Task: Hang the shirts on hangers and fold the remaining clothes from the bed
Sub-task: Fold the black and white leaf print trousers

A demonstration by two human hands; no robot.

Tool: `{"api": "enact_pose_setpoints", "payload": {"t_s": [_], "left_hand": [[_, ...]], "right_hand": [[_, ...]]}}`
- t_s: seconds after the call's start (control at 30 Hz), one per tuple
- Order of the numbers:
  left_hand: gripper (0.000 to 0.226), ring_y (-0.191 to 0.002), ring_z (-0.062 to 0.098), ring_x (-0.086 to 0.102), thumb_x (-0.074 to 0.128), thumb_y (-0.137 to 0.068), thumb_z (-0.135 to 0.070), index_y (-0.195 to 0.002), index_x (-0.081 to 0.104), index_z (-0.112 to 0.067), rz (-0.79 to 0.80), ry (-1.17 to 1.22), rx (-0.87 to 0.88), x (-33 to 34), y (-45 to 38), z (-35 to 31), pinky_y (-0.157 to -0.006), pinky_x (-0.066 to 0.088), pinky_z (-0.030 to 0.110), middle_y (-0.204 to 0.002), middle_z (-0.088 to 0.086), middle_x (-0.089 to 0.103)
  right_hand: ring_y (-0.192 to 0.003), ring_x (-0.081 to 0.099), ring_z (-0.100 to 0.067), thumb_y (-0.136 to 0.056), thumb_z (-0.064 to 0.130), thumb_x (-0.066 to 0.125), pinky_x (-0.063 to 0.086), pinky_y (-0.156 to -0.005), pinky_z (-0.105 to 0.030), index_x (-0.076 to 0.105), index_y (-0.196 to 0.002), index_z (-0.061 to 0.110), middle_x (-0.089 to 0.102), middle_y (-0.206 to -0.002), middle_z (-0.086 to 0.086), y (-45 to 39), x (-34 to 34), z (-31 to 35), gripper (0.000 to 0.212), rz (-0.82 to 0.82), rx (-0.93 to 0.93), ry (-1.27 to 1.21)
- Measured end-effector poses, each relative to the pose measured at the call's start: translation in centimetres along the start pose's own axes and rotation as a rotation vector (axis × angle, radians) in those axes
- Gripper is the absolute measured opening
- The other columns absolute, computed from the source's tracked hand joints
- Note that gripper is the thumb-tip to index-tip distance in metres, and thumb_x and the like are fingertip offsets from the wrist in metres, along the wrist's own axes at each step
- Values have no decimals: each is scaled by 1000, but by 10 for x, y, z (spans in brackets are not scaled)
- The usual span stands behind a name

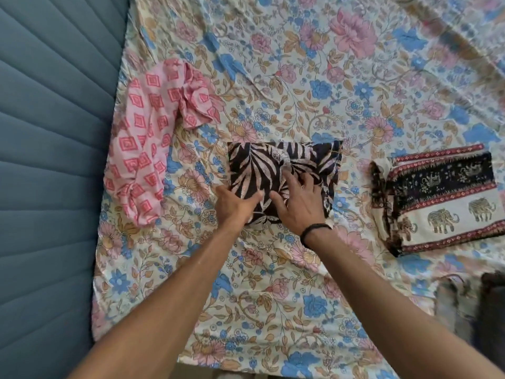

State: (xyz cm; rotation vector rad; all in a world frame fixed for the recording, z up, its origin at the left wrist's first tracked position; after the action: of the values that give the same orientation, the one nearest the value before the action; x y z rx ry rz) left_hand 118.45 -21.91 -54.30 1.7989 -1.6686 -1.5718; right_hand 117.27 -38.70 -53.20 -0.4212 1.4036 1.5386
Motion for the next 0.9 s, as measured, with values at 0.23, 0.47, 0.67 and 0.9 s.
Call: {"api": "enact_pose_setpoints", "payload": {"t_s": [0.23,0.47,0.67,0.9], "left_hand": [[46,-76,17,68,80,-83,-43,-111,57,-14,64,-123,397,11,28,-41,-59,58,33,-91,-1,68],[42,-114,15,69,69,-95,-12,-136,60,-17,690,406,646,15,148,-58,-94,59,32,-120,-3,73],[68,-138,27,50,56,-90,-70,-147,50,-34,383,680,4,19,135,-1,-116,37,55,-154,6,49],[67,-140,33,51,44,-98,-57,-150,51,-15,1171,912,6,138,202,-66,-117,40,52,-150,14,55]], "right_hand": [[-118,67,-33,-55,104,55,57,-94,-46,59,-137,10,67,-130,-18,-10,-52,35,125,201,213,-489],[-92,71,-19,-84,30,78,60,-79,-41,66,-111,22,75,-99,0,32,-118,-18,30,-120,180,-781],[-105,74,-23,-93,18,75,56,-103,-47,73,-118,20,78,-113,-4,106,-173,-98,24,165,145,-1193],[-119,69,-30,-75,36,91,45,-115,-51,76,-124,15,73,-128,-12,129,-204,-235,55,289,246,-1208]]}}
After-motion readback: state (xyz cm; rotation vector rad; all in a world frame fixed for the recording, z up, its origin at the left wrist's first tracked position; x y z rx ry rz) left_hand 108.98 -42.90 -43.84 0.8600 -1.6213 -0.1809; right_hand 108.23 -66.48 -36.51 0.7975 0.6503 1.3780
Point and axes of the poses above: each hand's wrist, its own y-axis away from the middle knuckle, its own x-axis out of the palm, z = x × y, the point moved 4 cm from there along -y, towards the middle knuckle
